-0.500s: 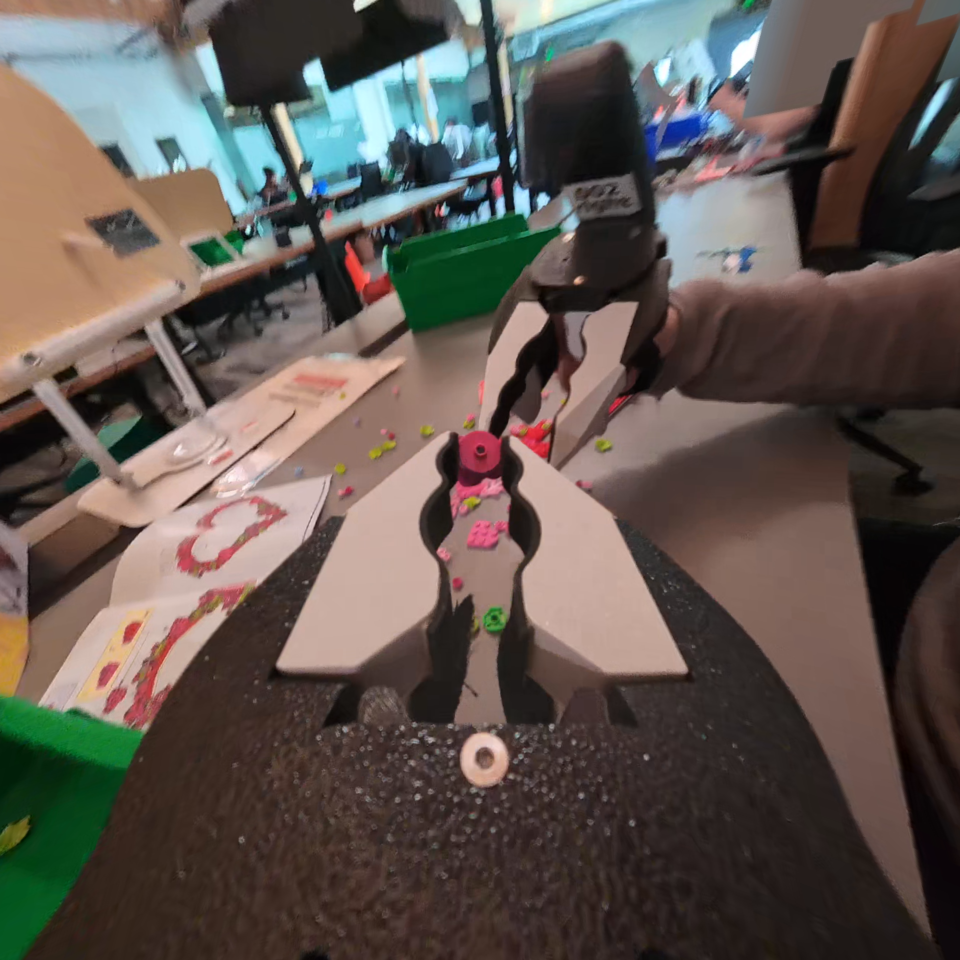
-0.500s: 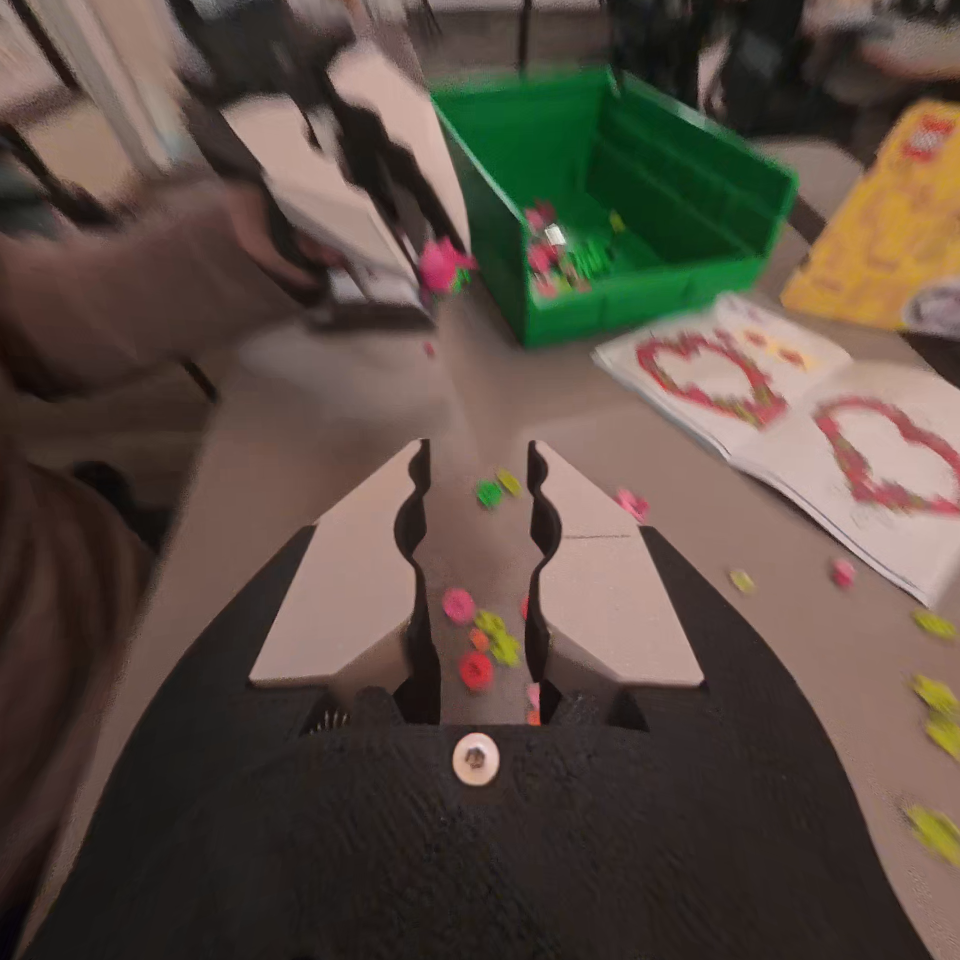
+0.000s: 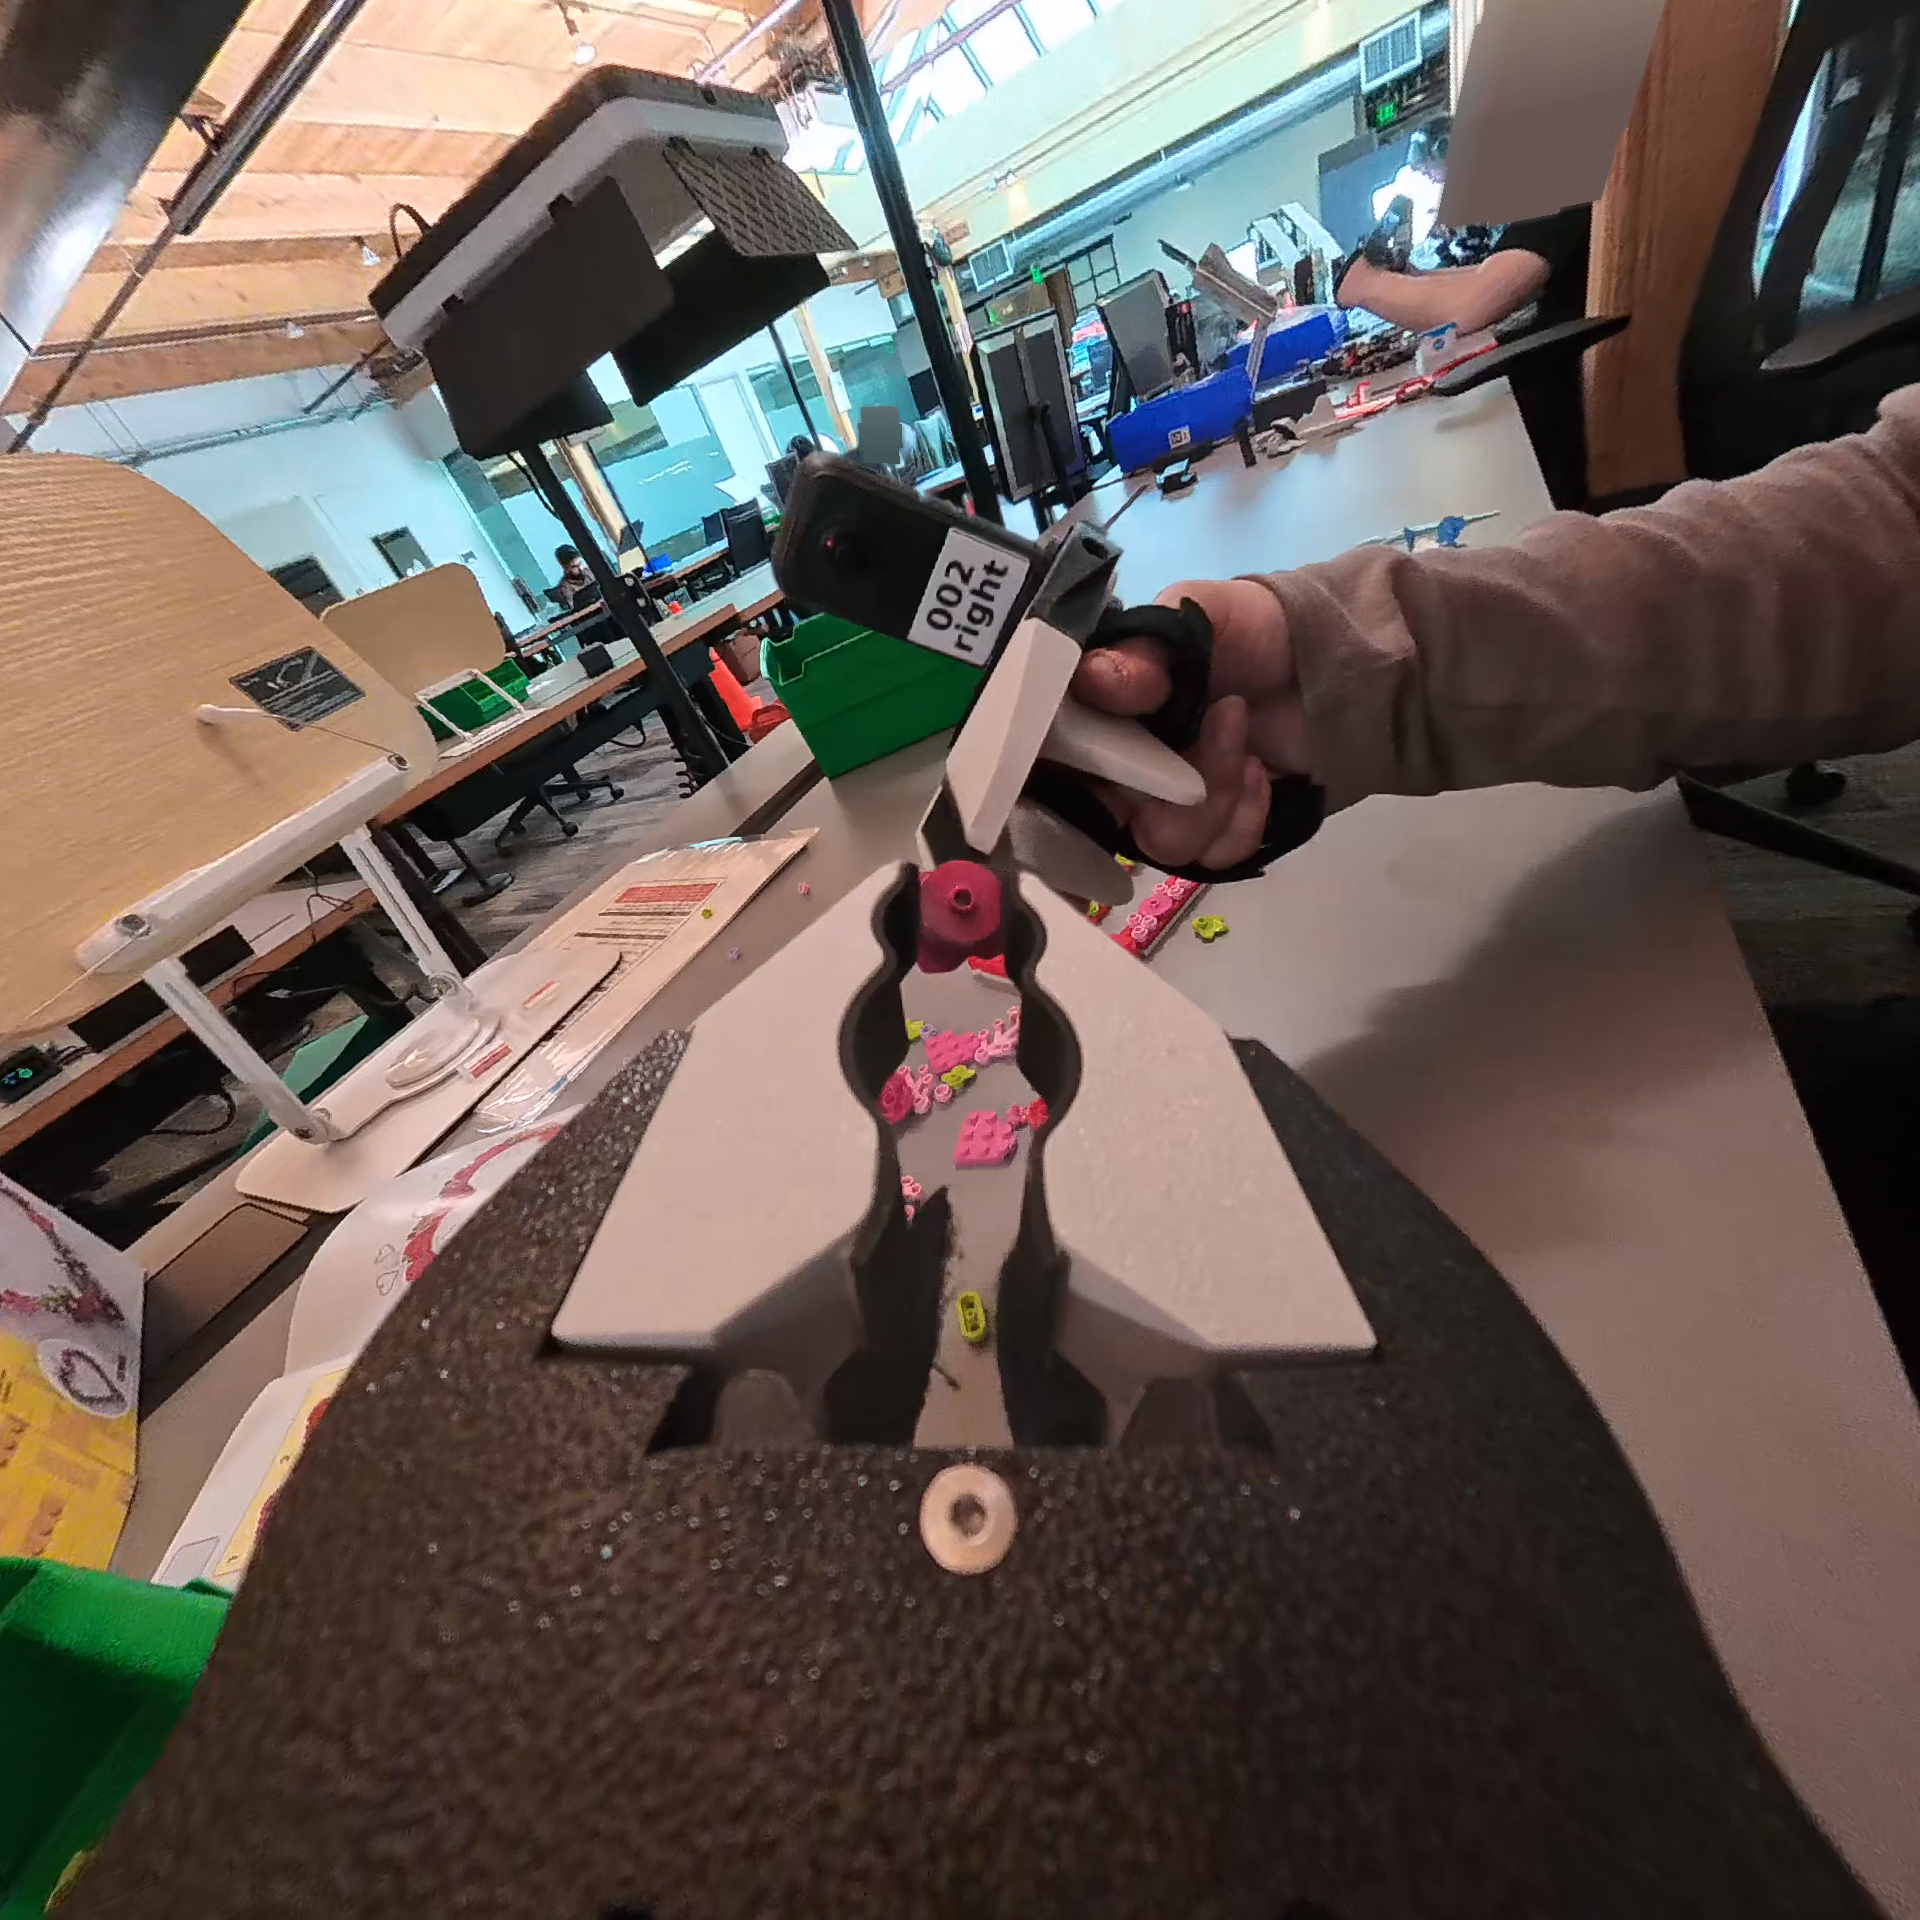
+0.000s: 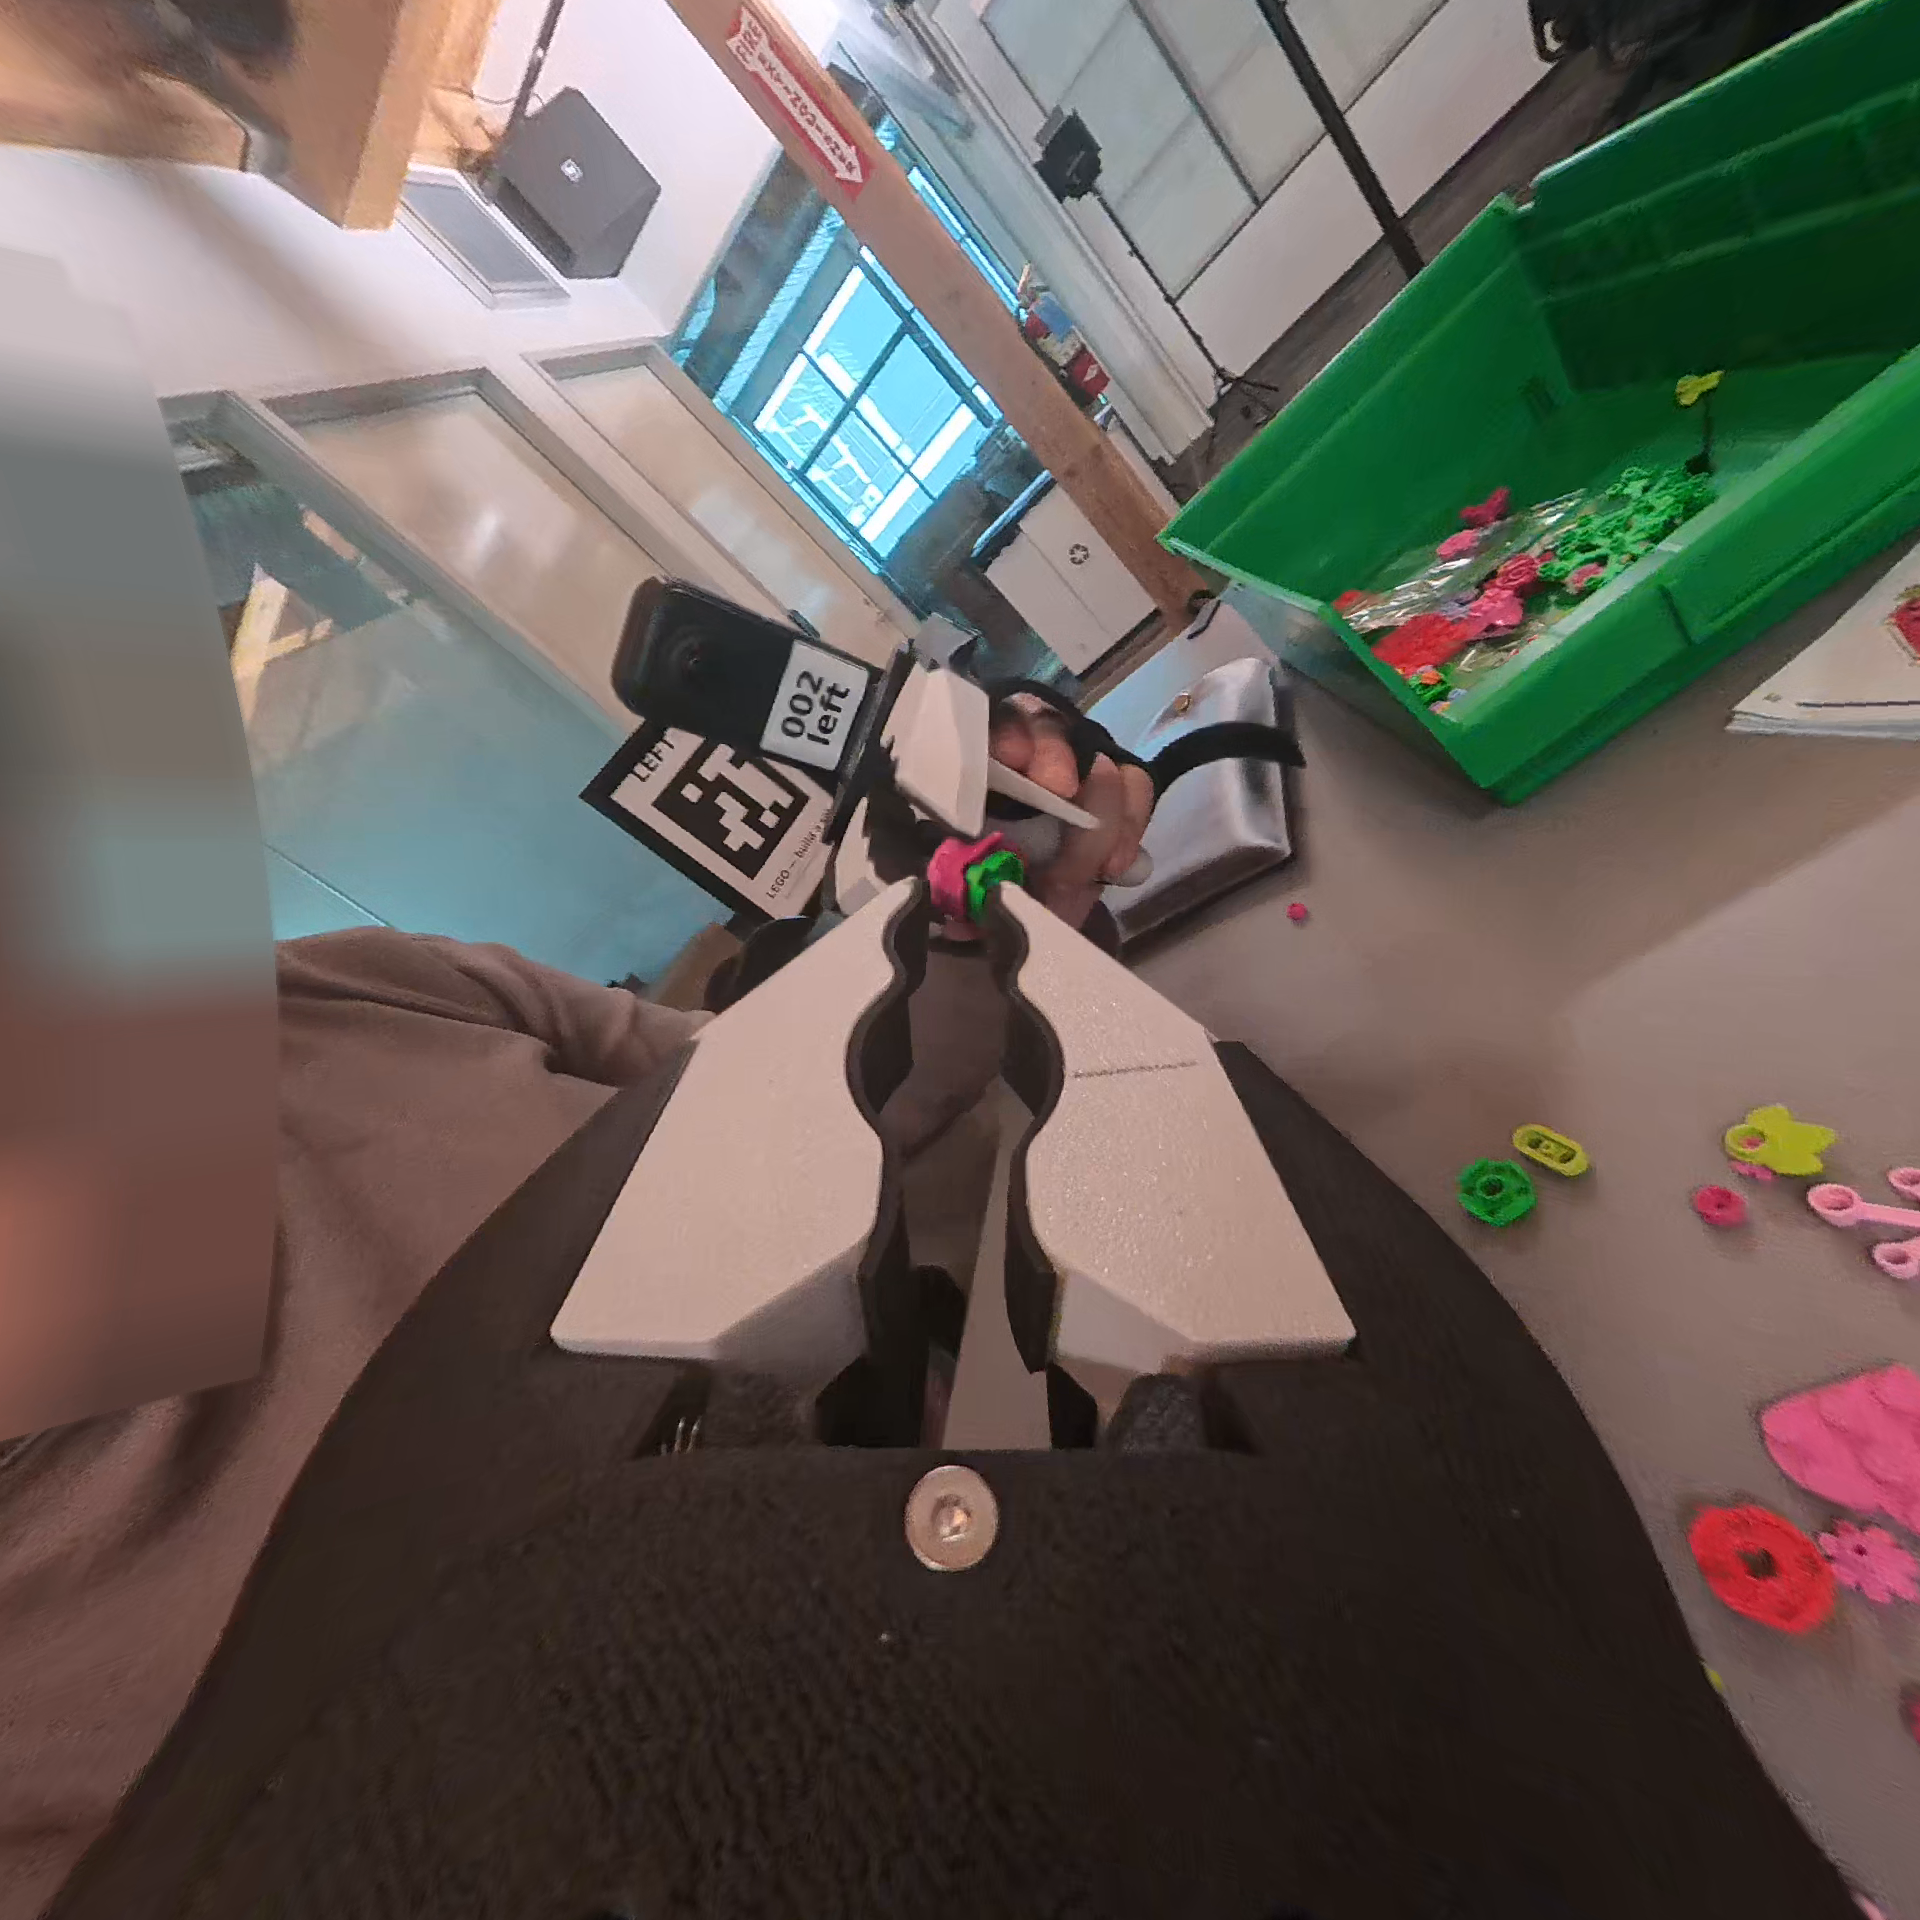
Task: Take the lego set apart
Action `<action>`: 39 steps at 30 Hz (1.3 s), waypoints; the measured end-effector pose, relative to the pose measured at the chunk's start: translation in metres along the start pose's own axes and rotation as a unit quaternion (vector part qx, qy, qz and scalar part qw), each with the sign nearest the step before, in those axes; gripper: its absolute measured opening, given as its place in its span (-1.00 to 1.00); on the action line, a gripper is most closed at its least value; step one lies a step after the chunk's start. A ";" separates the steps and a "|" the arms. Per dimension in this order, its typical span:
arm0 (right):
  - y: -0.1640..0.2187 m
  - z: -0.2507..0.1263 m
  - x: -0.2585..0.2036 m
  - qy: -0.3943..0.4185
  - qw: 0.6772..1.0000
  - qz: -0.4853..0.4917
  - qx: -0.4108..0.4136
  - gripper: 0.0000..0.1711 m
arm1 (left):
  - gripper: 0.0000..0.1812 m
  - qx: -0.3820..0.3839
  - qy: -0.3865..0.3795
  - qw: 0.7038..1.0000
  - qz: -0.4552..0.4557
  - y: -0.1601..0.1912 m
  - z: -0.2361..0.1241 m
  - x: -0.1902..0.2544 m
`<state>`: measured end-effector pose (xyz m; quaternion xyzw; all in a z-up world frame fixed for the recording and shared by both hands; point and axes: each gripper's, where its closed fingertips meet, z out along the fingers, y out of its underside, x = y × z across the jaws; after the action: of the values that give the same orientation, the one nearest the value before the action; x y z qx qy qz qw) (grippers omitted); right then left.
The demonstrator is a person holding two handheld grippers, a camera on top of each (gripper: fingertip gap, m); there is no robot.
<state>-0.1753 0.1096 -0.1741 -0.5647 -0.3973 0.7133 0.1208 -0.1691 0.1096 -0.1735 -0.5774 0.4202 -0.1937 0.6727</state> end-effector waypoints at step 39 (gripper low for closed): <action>0.028 -0.007 0.035 0.080 0.994 -0.079 -0.006 -0.67 | -0.89 -0.054 -0.033 0.997 0.048 0.046 0.017 0.015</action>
<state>-0.1724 0.1156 -0.2189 -0.5879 -0.4333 0.6516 0.2049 -0.1581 0.1208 -0.2225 -0.5983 0.4347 -0.1188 0.6626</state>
